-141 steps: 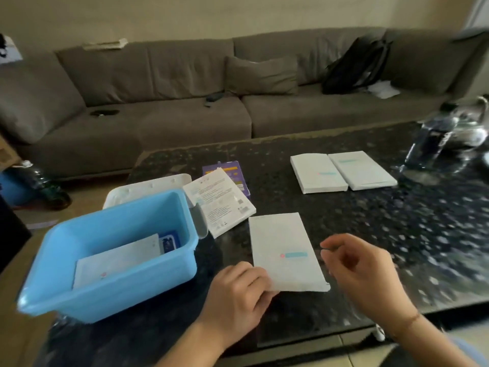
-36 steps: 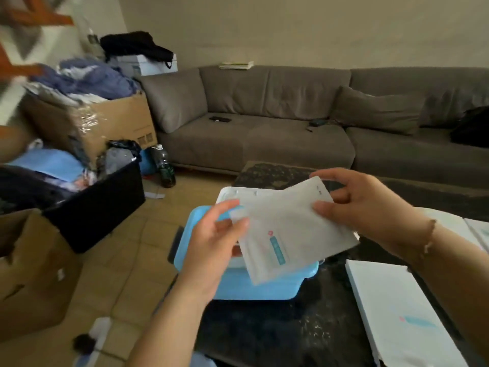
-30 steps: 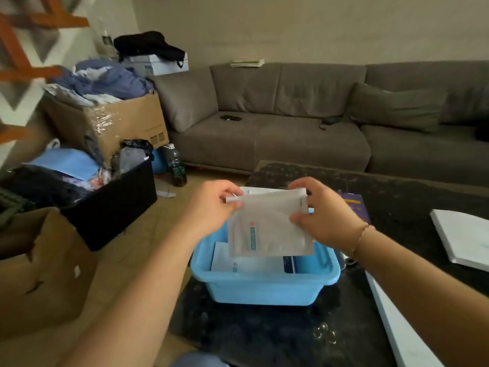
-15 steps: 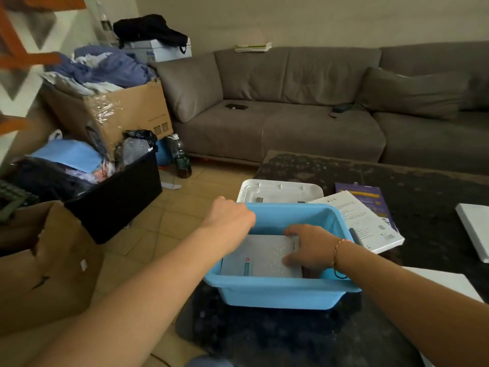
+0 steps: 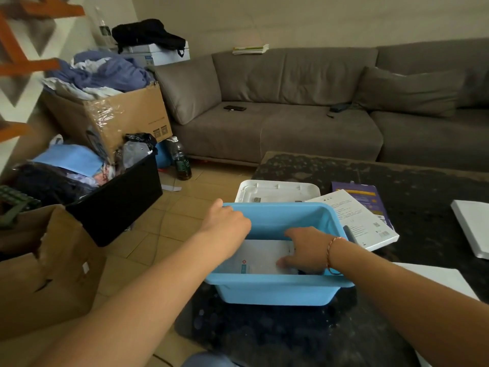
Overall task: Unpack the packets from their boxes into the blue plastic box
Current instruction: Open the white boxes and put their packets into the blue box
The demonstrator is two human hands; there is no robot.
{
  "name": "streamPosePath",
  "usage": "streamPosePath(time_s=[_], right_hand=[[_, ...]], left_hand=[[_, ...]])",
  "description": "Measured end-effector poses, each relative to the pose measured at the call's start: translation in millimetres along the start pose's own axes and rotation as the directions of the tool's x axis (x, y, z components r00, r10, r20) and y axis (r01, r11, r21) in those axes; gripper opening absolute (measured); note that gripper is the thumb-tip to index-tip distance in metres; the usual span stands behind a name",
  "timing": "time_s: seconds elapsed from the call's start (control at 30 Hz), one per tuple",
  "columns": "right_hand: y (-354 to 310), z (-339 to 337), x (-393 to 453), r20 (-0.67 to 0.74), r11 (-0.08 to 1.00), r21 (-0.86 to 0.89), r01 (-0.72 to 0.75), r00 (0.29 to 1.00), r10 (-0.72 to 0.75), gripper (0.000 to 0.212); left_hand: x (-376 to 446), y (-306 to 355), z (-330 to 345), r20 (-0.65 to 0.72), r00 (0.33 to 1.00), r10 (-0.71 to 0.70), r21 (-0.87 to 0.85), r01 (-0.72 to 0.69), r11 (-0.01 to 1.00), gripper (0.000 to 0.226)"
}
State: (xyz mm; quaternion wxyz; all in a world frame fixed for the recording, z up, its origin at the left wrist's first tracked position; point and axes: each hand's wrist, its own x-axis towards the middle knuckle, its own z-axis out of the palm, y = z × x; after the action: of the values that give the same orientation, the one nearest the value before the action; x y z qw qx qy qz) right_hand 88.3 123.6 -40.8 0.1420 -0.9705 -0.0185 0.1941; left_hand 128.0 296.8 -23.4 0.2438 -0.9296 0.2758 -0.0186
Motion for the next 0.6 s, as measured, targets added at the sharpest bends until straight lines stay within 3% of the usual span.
streamPosePath(time_s=[0.07,0.1,0.13,0.17,0.23,0.27,0.33,0.4,0.5,0.53,0.6], right_hand=[[1,-17,-15,-0.109,0.998,0.059,0.019,0.994,-0.012,0.053],[4,-28,-27,-0.187,0.992,0.122,0.035,0.982,-0.012,0.053],[9,-39,-39,-0.281,0.983,0.174,0.062,0.96,-0.011,0.05],[16,-48,-52,-0.382,0.973,0.213,0.093,0.924,-0.005,0.045],[37,-56,-81,-0.546,0.949,0.286,0.135,0.837,0.046,0.034],[48,-55,-96,-0.601,0.936,0.32,0.144,0.795,0.083,0.029],[73,-44,-121,-0.66,0.919,0.371,0.136,0.735,0.158,0.024],[98,-30,-144,-0.673,0.905,0.411,0.108,0.706,0.221,0.02],[131,-7,-180,-0.669,0.879,0.471,0.071,0.678,0.304,0.015],[139,1,-190,-0.665,0.867,0.494,0.061,0.669,0.332,0.013],[155,18,-209,-0.658,0.841,0.539,0.046,0.646,0.386,0.01]], left_hand=[[-7,-1,-15,-0.101,0.992,-0.071,-0.178,0.053,0.983,0.02],[-11,1,-23,-0.237,0.965,-0.116,-0.307,0.039,0.951,0.013],[-15,6,-29,-0.406,0.897,-0.176,-0.428,-0.016,0.904,0.012],[-20,15,-35,-0.574,0.786,-0.23,-0.513,-0.126,0.849,0.014],[-36,49,-46,-0.808,0.518,-0.28,-0.528,-0.429,0.733,0.014],[-44,72,-50,-0.863,0.435,-0.256,-0.477,-0.539,0.694,0.014],[-53,123,-47,-0.921,0.365,-0.136,-0.362,-0.671,0.647,0.015],[-55,172,-33,-0.915,0.403,0.001,-0.326,-0.741,0.587,0.026],[-55,224,-12,-0.729,0.606,0.319,-0.347,-0.728,0.591,0.058],[-55,235,-5,-0.66,0.64,0.394,-0.33,-0.717,0.614,0.065],[-53,252,1,-0.639,0.644,0.42,-0.303,-0.713,0.632,0.062]])
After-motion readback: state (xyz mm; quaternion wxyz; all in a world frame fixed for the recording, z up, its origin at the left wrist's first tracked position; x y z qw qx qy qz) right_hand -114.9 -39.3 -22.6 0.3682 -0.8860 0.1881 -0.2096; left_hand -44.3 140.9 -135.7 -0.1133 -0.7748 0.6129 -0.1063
